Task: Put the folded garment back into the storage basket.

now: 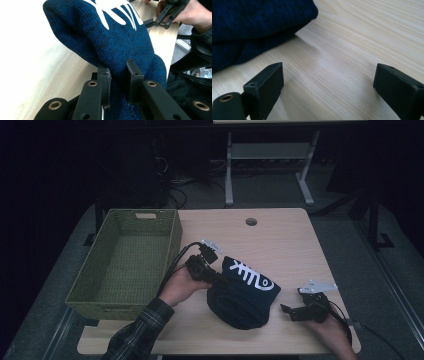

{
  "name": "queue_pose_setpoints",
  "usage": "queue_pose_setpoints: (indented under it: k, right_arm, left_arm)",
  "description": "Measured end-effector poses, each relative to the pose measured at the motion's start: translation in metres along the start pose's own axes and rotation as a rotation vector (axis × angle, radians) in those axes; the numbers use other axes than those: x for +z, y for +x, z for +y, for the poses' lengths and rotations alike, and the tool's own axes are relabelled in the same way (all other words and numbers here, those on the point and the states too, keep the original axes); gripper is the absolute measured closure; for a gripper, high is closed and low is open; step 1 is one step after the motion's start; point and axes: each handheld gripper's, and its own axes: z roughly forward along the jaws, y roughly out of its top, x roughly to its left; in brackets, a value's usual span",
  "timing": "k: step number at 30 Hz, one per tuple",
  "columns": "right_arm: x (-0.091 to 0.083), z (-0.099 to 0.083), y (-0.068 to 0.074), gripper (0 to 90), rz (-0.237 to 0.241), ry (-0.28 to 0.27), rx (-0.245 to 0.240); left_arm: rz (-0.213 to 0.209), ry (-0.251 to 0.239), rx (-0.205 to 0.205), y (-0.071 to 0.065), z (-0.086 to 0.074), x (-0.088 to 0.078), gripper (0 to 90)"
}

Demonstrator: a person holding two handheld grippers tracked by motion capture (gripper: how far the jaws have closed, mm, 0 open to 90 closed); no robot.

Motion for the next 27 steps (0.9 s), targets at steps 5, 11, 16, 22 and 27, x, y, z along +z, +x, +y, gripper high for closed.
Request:
queue_pose_setpoints:
  k: [5, 11, 16, 22, 27]
  right_arm:
    - [0.0, 0.0, 0.0, 9.1, 0.0, 0.0, 0.0]
    - [0.0, 0.0, 0.0, 9.1, 0.0, -0.001, 0.0]
    - [0.0, 0.0, 0.0, 9.1, 0.0, -0.002, 0.001]
    - [0.0, 0.0, 0.0, 9.2, -0.004, -0.002, 0.005]
    - [0.0, 0.0, 0.0, 9.2, -0.005, -0.002, 0.007]
  left_arm:
    - [-0.004, -0.004, 0.019, -0.001, 0.008, -0.01, 77.3]
    - [-0.018, -0.002, 0.03, -0.001, 0.017, -0.022, 77.3]
    - [-0.03, -0.005, 0.052, -0.004, 0.026, -0.037, 77.4]
    - [-0.024, -0.016, 0.052, -0.004, 0.033, -0.054, 77.3]
    - [-0.035, -0.028, 0.04, -0.002, 0.033, -0.068, 77.2]
